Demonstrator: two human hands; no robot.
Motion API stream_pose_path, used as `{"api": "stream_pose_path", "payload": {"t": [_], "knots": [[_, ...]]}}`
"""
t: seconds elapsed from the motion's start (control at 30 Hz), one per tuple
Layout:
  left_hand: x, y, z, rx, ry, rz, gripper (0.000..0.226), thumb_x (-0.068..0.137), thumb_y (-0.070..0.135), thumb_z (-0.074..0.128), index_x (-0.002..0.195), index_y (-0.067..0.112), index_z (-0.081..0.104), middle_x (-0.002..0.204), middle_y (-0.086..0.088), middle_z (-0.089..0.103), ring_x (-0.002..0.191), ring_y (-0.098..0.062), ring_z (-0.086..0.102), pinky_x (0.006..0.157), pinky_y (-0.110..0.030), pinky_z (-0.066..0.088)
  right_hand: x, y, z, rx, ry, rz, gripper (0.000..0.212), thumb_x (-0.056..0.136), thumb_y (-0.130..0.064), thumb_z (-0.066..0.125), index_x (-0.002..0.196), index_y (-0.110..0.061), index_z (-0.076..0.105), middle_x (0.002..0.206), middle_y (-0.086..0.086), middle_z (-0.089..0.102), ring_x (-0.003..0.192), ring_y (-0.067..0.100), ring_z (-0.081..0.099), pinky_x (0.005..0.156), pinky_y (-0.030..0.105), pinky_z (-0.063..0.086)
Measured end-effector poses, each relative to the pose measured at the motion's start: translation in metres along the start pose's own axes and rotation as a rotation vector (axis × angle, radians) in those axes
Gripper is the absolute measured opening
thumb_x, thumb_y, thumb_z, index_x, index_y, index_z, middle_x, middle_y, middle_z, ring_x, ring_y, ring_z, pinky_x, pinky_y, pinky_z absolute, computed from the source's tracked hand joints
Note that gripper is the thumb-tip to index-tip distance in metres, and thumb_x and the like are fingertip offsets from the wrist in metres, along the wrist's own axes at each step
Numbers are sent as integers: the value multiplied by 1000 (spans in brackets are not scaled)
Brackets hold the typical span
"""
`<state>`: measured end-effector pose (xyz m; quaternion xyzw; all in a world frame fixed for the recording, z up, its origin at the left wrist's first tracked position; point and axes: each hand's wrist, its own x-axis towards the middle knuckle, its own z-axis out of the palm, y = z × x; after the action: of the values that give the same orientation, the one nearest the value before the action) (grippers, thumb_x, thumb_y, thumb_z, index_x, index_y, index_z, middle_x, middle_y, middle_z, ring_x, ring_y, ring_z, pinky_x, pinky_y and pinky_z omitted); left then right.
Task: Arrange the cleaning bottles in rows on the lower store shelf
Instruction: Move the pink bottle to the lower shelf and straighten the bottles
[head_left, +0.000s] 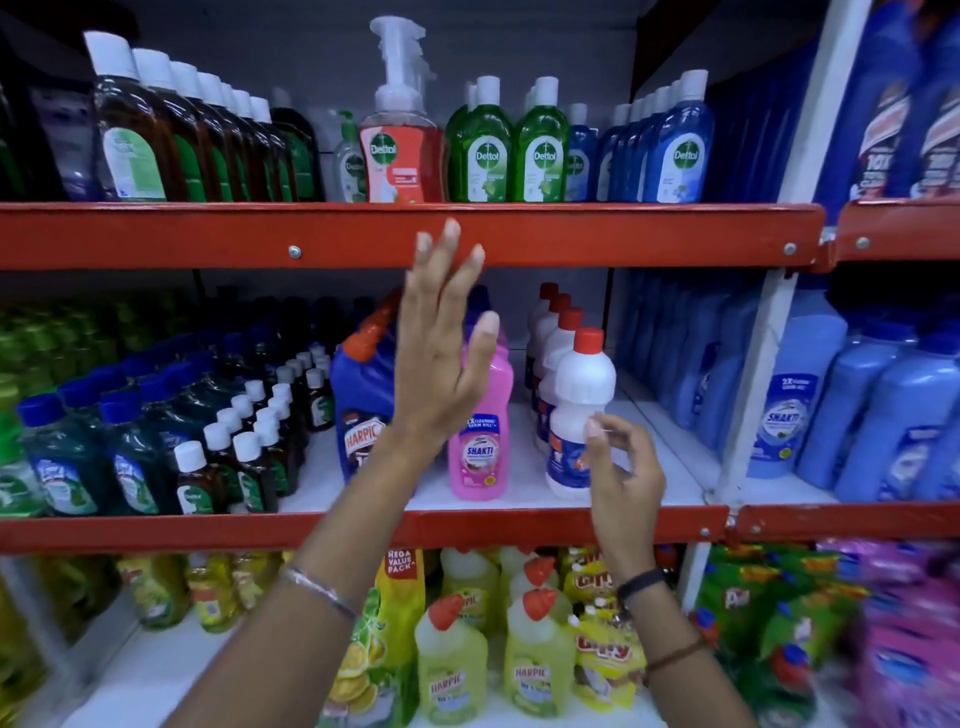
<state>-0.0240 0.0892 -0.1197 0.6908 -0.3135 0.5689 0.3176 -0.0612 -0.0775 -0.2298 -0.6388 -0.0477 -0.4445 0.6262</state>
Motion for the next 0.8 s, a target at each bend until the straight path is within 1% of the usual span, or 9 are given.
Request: {"api": "stream_pose_path", "payload": {"t": [0.13,0.2,0.3,0.37,0.47,0.6,0.67,0.73,0.8], "knots": [[-53,39,36,-459,-192,-323,51,102,47,26,144,20,37,155,5,26,147,-8,20,120,-22,16,26,21,-27,174,-64,259,43,91,-47,44,120,-18,56,127,0,57,119,11,51,100,35,40],[-70,53,52,-622,-274,-592,38,106,42,19,141,34,32,149,19,28,136,12,26,119,-23,21,35,29,-32,190,-151,381,49,93,-51,32,129,-22,48,134,-3,49,126,13,44,105,36,34],[-87,62,76,-748,-292,-900,47,104,35,11,148,27,27,140,26,29,110,33,33,107,-16,32,41,39,-33,180,-264,521,64,89,-60,20,137,-22,38,136,-4,43,132,17,37,104,39,29],[-93,68,87,-795,-299,-994,45,104,37,5,145,33,24,130,38,28,108,28,37,95,-7,35,41,42,-33,197,-315,588,68,87,-64,18,138,-23,37,141,0,42,129,17,38,104,39,29],[-101,74,97,-833,-302,-1061,43,103,39,-2,140,41,21,126,38,29,120,8,37,93,-7,37,40,44,-36,214,-381,610,82,76,-73,20,138,-23,39,145,4,41,126,15,41,102,35,33],[-109,71,105,-809,-279,-1054,45,104,35,-5,135,40,28,121,39,37,101,26,48,74,5,41,43,45,-40,265,-403,640,87,68,-78,25,133,-25,47,143,3,45,129,17,42,97,33,36],[-109,68,106,-814,-276,-1061,47,103,37,-7,130,45,31,123,39,35,98,30,47,79,3,41,45,46,-41,274,-405,647,88,67,-79,27,132,-25,48,142,3,47,128,17,43,96,33,37],[-108,66,107,-807,-279,-1105,47,101,42,-6,129,48,31,129,36,32,113,17,43,91,-6,39,47,47,-41,289,-415,659,90,64,-81,30,132,-24,49,142,3,47,126,16,44,96,34,38],[-108,64,108,-823,-267,-1139,47,100,48,-3,130,48,33,127,34,35,116,5,42,87,-4,42,50,48,-40,296,-426,666,93,60,-83,32,131,-25,50,142,3,47,125,15,45,95,35,38]]}}
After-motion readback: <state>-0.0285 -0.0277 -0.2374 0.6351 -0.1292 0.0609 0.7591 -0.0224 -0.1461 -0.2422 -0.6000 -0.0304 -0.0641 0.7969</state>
